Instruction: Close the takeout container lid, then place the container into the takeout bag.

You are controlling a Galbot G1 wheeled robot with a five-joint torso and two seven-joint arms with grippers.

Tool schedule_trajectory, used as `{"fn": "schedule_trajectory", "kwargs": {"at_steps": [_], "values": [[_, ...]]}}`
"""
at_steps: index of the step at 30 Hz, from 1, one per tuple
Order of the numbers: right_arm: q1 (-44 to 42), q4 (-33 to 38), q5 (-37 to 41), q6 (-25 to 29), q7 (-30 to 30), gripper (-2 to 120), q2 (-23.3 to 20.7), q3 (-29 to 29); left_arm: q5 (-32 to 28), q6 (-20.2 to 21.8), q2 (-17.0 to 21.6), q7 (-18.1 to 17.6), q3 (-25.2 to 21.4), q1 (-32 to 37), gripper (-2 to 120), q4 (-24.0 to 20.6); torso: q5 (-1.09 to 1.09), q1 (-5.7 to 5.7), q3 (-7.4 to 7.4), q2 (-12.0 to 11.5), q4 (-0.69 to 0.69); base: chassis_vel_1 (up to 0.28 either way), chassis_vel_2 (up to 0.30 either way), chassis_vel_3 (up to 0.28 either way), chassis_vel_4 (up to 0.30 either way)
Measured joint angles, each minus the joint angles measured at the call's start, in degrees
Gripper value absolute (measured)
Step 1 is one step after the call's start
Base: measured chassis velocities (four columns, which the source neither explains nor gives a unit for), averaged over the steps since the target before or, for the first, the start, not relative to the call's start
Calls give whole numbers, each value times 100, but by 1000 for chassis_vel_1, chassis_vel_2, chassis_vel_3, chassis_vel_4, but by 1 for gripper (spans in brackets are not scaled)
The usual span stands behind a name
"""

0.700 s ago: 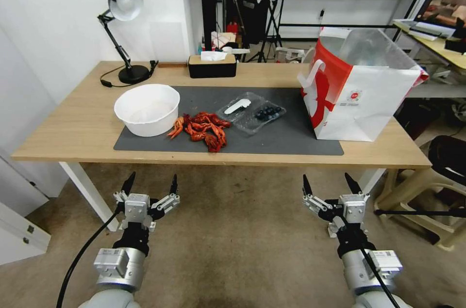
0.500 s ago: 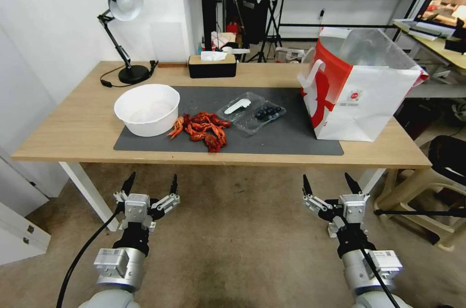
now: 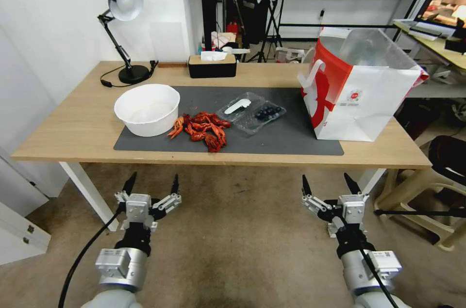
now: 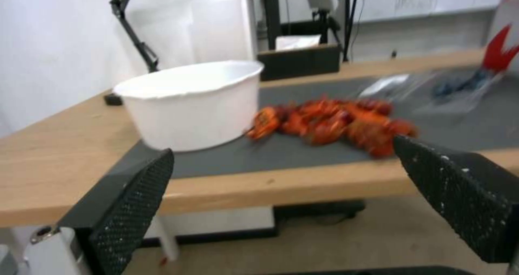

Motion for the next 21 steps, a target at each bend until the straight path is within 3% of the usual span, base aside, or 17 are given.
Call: {"fn": "schedule_trajectory", "kwargs": {"at_steps": [2, 4, 6, 9, 21], "values": [[-44, -45, -72, 136, -27, 100, 25, -87, -10, -30, 5, -75, 91, 6, 100, -19, 0, 0, 0, 0, 0, 0, 0, 0, 0], [-240, -241, -396, 722, -153, 100, 136, -492, -74, -203, 32, -500, 628, 46, 100, -128, 0, 0, 0, 0, 0, 0, 0, 0, 0], [-276, -277, -452, 825, -175, 100, 156, -566, -86, -228, 36, -564, 710, 51, 100, -146, 0, 0, 0, 0, 0, 0, 0, 0, 0], [-315, -403, -544, 1129, -226, 100, 259, -704, -180, -480, 76, -1172, 1498, 112, 100, -305, 0, 0, 0, 0, -1, 0, 0, 0, 0], [-235, -451, -494, 1142, -200, 100, 212, -549, -203, -656, 156, -1271, 1591, 110, 100, -173, 0, 0, 0, 0, 0, 0, 0, 0, 0]]}}
